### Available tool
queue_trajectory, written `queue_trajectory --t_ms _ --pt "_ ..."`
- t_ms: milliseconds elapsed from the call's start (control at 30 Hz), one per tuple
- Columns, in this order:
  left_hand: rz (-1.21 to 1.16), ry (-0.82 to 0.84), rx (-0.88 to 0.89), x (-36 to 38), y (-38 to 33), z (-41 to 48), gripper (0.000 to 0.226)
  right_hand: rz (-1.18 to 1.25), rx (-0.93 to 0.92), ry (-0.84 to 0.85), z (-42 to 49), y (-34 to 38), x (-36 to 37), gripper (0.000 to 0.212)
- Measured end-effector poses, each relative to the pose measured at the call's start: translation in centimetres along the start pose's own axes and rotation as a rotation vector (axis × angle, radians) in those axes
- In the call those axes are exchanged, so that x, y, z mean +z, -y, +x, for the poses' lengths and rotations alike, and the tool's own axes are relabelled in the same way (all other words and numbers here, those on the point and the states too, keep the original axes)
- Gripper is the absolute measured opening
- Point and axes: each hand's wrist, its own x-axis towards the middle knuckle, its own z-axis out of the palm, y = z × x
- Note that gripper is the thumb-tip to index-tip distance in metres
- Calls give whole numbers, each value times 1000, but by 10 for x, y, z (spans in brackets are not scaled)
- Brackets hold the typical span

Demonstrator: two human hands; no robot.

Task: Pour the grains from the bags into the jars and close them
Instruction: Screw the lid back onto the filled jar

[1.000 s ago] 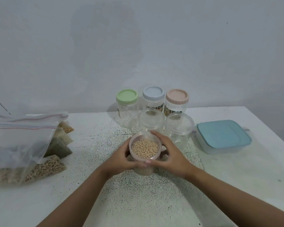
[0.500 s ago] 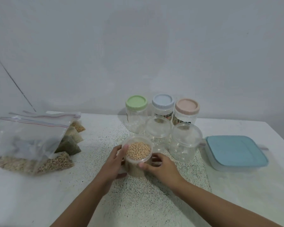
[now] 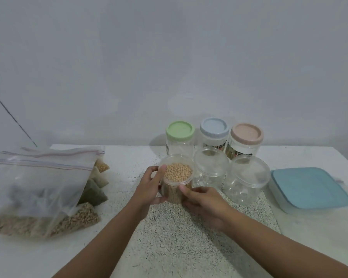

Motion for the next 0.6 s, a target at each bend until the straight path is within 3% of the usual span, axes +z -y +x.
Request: queue_trajectory --t_ms 167,300,433,500,600 --pt "-29 61 3 1 -6 10 43 11 11 -14 5 5 6 69" --pt "-56 97 -9 -1 -9 14 44 -80 4 -45 -3 7 14 60" --pt "-39 105 -6 -2 -10 18 52 -533 -62 -30 -25 27 17 31" --pt "-13 95 -5 -1 -11 19 57 -938 -274 -113 -32 44 17 17" --pt "-29 96 -4 0 -12 18 57 -1407 -626 -400 -32 70 13 22"
